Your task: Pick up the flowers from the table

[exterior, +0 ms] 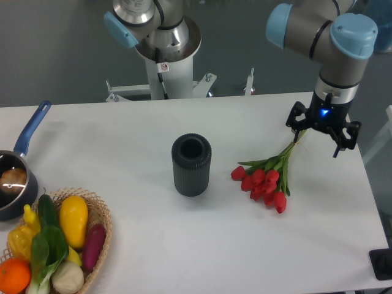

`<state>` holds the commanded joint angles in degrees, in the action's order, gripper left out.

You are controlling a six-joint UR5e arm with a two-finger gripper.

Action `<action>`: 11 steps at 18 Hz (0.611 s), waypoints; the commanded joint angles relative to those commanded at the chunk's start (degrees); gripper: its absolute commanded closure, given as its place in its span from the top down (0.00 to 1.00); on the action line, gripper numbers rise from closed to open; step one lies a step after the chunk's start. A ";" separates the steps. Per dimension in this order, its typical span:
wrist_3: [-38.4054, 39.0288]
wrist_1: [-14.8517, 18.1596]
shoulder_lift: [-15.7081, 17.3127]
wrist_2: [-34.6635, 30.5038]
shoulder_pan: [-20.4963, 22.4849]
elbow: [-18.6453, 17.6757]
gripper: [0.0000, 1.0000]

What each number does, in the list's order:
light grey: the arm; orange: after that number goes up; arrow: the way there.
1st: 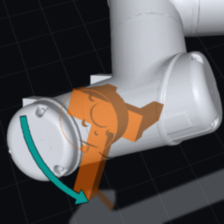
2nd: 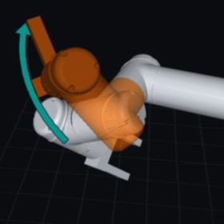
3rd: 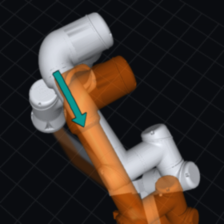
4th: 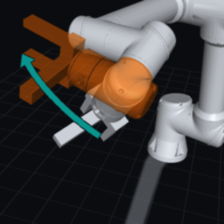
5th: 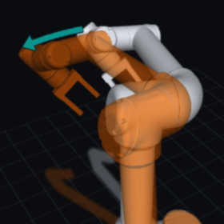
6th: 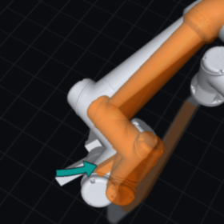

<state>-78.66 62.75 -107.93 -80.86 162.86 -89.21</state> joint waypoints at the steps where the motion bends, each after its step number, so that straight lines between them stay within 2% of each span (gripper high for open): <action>1: -0.35 0.00 0.00 0.00 0.00 0.00 1.00; 8: -0.97 0.00 0.53 0.61 0.09 -1.14 1.00; 11: -0.79 -0.61 0.44 4.81 1.49 -1.41 1.00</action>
<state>-79.45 62.14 -107.49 -76.05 164.35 -90.61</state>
